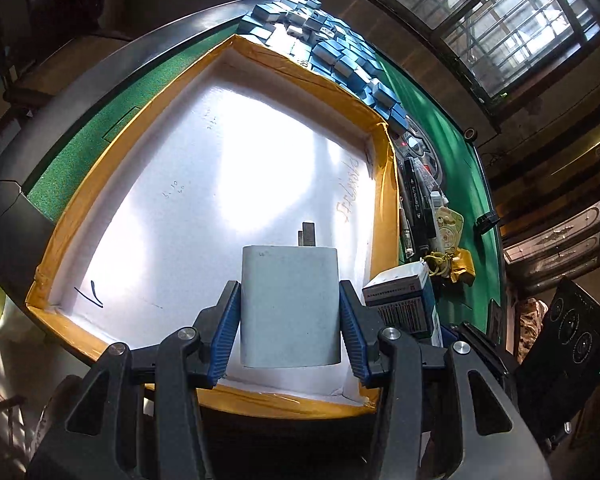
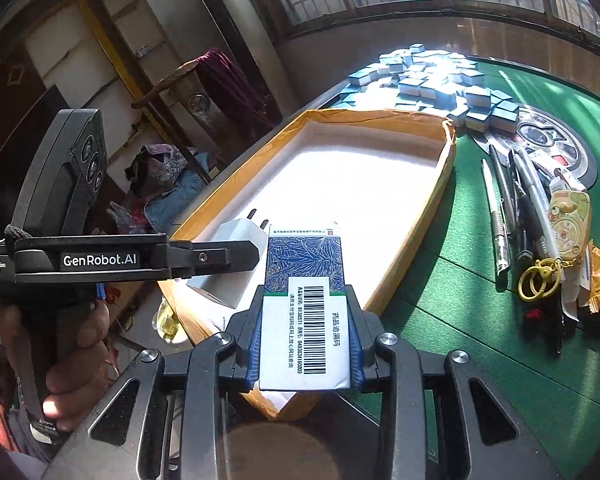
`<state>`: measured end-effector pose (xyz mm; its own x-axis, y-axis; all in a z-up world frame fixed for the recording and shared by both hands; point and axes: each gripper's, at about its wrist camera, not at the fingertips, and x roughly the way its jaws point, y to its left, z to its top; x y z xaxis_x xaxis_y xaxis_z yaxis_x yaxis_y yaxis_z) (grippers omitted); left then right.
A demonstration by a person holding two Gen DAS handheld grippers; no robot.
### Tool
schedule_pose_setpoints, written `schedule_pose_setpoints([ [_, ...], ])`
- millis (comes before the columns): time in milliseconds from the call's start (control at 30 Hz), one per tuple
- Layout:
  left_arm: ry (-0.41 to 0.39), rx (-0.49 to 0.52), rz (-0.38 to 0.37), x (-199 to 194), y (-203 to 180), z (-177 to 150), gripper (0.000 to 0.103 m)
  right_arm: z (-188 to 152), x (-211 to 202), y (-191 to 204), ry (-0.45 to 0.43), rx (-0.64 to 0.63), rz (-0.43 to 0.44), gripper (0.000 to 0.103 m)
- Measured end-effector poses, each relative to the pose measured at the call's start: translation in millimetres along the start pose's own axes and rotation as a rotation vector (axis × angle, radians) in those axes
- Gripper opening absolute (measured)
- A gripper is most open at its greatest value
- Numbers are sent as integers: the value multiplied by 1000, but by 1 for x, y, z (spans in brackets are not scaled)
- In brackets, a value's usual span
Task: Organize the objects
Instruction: 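Carry the charger and medicine box with both tools over the white tray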
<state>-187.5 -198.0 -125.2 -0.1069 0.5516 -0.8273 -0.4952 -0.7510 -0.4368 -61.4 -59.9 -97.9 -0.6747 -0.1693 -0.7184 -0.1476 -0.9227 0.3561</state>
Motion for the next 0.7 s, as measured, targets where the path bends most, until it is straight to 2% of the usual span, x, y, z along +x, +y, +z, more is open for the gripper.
schedule_pose_setpoints([
  [233,15,-26,107,7,25,1,46,8,29,18,69,-37,-20,30],
  [367,23,-22,129,10,30,2,46,6,38,25,91,-59,-32,30],
  [567,31,14,166,14,28,0,46,-2,59,34,165,-120,-115,30],
  [700,32,38,192,16,25,-1,46,-8,61,43,162,-185,-179,30],
])
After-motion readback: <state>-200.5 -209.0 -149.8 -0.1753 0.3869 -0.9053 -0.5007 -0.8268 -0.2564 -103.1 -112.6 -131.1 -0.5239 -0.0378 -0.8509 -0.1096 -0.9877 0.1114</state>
